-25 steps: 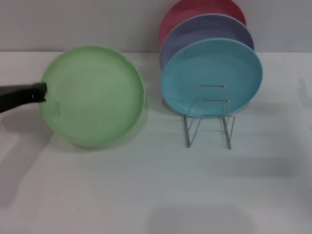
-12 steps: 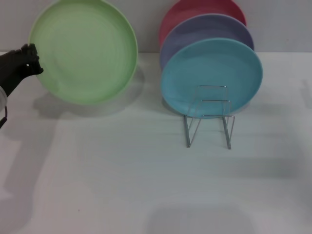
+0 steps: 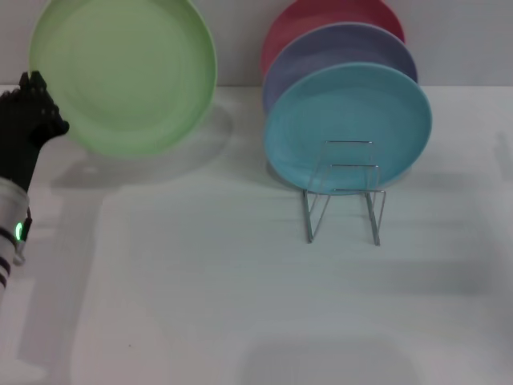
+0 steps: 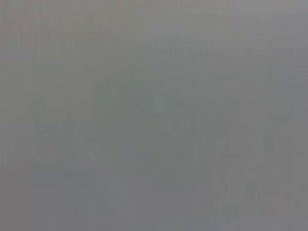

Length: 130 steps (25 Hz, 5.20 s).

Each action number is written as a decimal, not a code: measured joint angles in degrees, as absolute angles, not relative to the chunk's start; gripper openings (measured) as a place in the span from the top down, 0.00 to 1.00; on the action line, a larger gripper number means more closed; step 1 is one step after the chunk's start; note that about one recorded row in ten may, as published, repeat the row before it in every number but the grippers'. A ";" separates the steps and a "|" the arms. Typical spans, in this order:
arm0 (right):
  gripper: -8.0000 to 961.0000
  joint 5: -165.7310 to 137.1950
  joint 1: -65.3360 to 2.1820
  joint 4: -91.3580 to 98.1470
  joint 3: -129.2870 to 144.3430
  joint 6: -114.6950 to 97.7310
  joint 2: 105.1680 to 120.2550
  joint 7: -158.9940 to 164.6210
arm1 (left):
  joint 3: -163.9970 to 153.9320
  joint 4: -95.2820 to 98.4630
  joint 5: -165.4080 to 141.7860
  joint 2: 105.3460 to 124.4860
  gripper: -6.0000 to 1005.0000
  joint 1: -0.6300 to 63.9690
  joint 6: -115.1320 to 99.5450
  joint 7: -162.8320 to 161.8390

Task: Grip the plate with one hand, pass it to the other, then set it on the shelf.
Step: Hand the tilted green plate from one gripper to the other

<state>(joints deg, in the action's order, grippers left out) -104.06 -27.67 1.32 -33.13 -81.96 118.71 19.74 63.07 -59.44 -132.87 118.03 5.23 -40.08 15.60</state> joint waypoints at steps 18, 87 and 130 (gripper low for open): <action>0.27 -104.85 -22.90 -3.06 -22.99 -90.50 118.91 19.86 | 48.27 -34.51 -135.00 119.03 0.96 6.41 -70.16 -2.71; 0.37 -109.34 -37.77 -22.81 -1.53 -64.95 119.25 7.44 | 15.30 -49.19 -100.54 119.18 0.96 5.09 -84.73 46.82; 0.80 -109.20 -39.42 -23.26 -3.78 -61.88 119.44 4.91 | 14.31 -49.12 -99.74 119.18 0.95 5.78 -85.03 51.46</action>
